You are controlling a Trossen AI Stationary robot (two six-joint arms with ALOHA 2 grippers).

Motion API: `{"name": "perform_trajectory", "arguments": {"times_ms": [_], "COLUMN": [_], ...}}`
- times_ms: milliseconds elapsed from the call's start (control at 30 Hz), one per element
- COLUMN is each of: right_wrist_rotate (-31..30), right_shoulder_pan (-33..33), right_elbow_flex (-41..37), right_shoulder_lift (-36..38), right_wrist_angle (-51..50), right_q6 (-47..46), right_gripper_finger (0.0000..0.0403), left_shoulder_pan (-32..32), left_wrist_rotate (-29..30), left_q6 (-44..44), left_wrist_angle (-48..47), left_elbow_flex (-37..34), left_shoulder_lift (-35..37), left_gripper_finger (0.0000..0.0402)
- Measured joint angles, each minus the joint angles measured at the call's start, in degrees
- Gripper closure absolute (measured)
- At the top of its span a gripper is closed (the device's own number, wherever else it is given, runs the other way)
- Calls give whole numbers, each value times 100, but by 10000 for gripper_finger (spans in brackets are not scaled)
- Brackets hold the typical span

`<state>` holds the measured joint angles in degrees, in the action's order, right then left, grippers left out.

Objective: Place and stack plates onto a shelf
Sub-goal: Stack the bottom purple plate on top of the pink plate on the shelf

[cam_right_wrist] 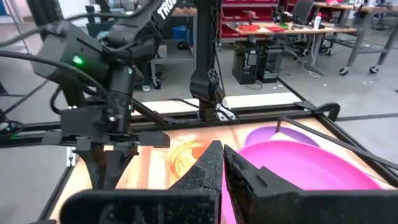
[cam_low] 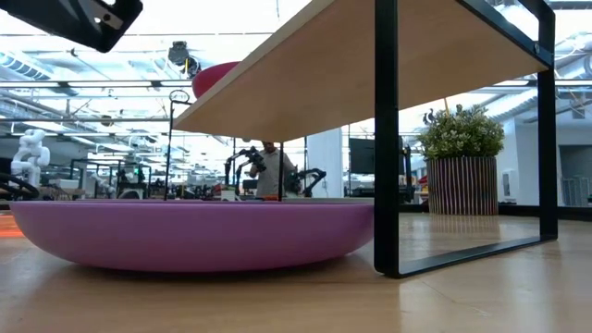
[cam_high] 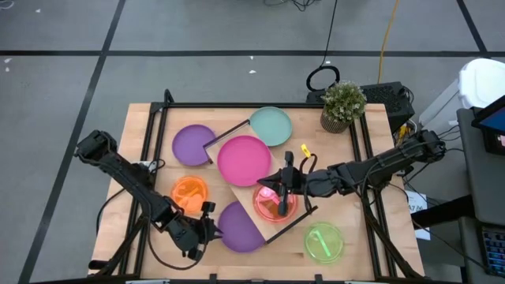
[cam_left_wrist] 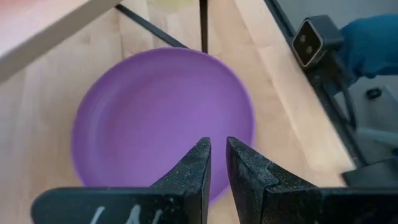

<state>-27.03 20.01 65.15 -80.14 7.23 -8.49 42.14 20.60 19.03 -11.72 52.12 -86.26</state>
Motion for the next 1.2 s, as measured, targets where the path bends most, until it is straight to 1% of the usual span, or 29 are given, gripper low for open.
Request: {"name": "perform_trajectory", "arguments": {"times_ms": [100,367,567,867,933,1000,1100,1200], "right_wrist_rotate": [19,14,6,7,7,9,7,5], "right_shoulder_pan": [4,55,74,74,79,79,69,63], "right_elbow_flex": [-47,-55,-55,-55,-56,-121,-245,-287], "right_shoulder_lift": [0,32,31,31,31,31,31,31], "right_wrist_angle": [28,-71,-226,-681,-721,-646,-469,-458], "right_q6": [-5,30,43,17,17,20,89,156], "right_gripper_finger": [403,403,403,403,403,403,403,403], "left_shoulder_pan": [61,-47,-98,210,285,309,242,122], "left_wrist_rotate": [-2,44,48,44,31,-20,-73,-101], "left_q6": [-22,-726,-639,-502,-702,-1027,-1256,-1538], "left_wrist_angle": [2,-3,-64,-572,-571,-567,-568,-462], "left_elbow_flex": [0,0,0,0,0,0,0,0], "left_shoulder_lift": [0,0,0,0,0,0,-2,-146], "left_gripper_finger": [343,343,343,341,330,311,267,212]}}
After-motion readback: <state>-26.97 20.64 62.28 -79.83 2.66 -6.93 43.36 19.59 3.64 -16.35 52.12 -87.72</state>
